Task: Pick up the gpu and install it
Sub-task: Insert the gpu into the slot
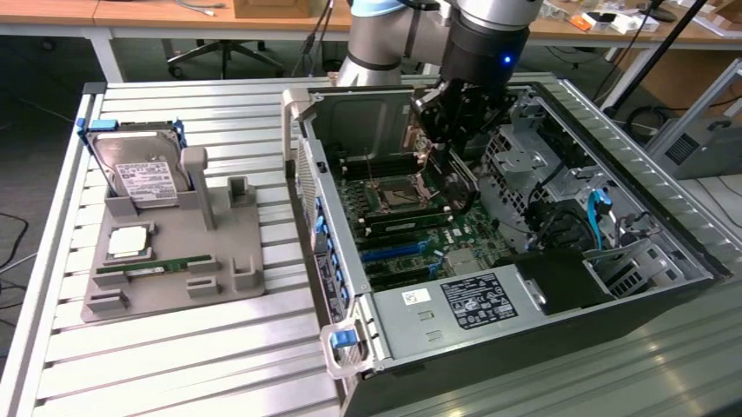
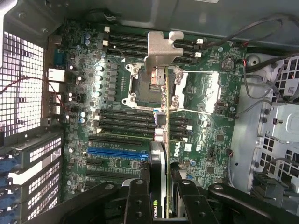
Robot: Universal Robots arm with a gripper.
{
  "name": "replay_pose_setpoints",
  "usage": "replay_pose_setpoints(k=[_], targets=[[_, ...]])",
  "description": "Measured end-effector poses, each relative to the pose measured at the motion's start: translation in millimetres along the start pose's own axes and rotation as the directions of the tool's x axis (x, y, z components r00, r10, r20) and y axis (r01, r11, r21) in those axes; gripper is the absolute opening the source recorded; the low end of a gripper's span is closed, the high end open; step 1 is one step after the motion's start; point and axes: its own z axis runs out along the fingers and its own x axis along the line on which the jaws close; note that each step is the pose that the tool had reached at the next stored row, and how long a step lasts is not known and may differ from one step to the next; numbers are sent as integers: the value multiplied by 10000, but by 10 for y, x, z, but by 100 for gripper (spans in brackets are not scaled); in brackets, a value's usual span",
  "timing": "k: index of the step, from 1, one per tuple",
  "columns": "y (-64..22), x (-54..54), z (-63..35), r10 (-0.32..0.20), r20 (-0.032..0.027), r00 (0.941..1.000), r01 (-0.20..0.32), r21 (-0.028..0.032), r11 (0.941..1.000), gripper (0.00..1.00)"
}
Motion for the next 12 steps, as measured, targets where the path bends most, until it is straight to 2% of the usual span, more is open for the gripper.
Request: replay_pose_setpoints(k=[12], targets=[[0,0,0,-632,29,9980,632,-17,9980,27]])
